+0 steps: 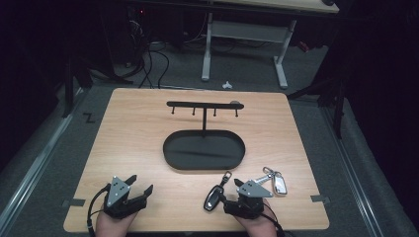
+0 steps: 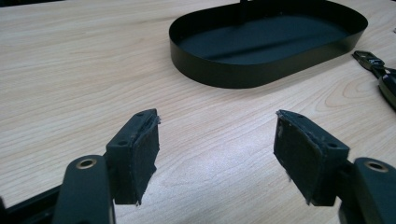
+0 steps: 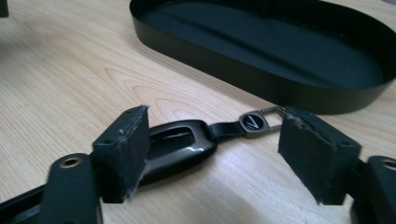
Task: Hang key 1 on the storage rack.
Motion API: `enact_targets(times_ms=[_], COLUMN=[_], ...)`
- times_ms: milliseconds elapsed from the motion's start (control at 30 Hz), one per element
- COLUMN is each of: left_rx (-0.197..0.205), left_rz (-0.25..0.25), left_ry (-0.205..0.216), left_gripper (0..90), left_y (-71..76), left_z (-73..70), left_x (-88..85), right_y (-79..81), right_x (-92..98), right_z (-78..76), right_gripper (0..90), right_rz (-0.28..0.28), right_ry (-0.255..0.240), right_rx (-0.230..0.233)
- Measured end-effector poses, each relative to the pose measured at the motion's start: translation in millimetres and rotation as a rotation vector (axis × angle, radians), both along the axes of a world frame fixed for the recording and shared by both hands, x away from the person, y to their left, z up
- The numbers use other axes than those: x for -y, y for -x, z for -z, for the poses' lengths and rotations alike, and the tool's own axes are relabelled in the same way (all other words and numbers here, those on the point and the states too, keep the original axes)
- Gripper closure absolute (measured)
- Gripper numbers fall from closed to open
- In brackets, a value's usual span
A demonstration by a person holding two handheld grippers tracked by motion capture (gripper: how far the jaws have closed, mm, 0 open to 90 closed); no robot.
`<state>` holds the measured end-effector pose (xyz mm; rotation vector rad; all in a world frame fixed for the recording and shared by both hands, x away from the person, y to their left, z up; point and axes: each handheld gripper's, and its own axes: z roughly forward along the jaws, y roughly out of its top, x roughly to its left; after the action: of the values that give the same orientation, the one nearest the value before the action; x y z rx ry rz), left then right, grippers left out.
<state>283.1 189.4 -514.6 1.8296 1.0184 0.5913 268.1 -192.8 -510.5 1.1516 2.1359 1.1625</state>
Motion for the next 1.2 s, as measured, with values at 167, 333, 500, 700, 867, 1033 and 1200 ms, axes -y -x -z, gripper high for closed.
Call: enact_targets(times_ms=[167, 333, 500, 700, 867, 1033, 1200], left_rx=[0.010, 0.021, 0.021, 0.018, 0.023, 0.023, 0.023], left_rz=[0.017, 0.042, 0.051, 0.054, 0.054, 0.054, 0.058], left_ry=[0.002, -0.019, -0.017, -0.021, -0.022, -0.023, -0.026], left_gripper=[30.8, 30.8, 30.8, 30.8, 30.8, 30.8, 30.8], left_y=[1.4, 4.0, 3.2, 1.9, 2.9, 3.1, 3.4], left_z=[0.8, -1.5, -1.0, -0.2, -1.0, -1.2, -1.7], left_x=[2.3, 6.8, 8.0, 8.1, 7.8, 7.4, 7.1], right_y=[-2.7, 1.8, 3.1, 1.7, 1.0, 2.0, 1.7], right_x=[-8.2, -15.0, -20.6, -23.1, -23.3, -19.2, -15.0], right_z=[2.7, 7.5, 10.6, 14.7, 16.5, 17.2, 16.2], right_gripper=[27.9, 34.6, 41.0, 52.7, 53.8, 68.6, 74.9], right_rz=[0.031, 0.021, 0.024, 0.033, 0.042, 0.057, 0.067], right_ry=[-0.068, -0.017, 0.007, 0.010, 0.006, 0.026, 0.041], right_rx=[-0.068, -0.067, -0.069, -0.098, -0.137, -0.151, -0.146])
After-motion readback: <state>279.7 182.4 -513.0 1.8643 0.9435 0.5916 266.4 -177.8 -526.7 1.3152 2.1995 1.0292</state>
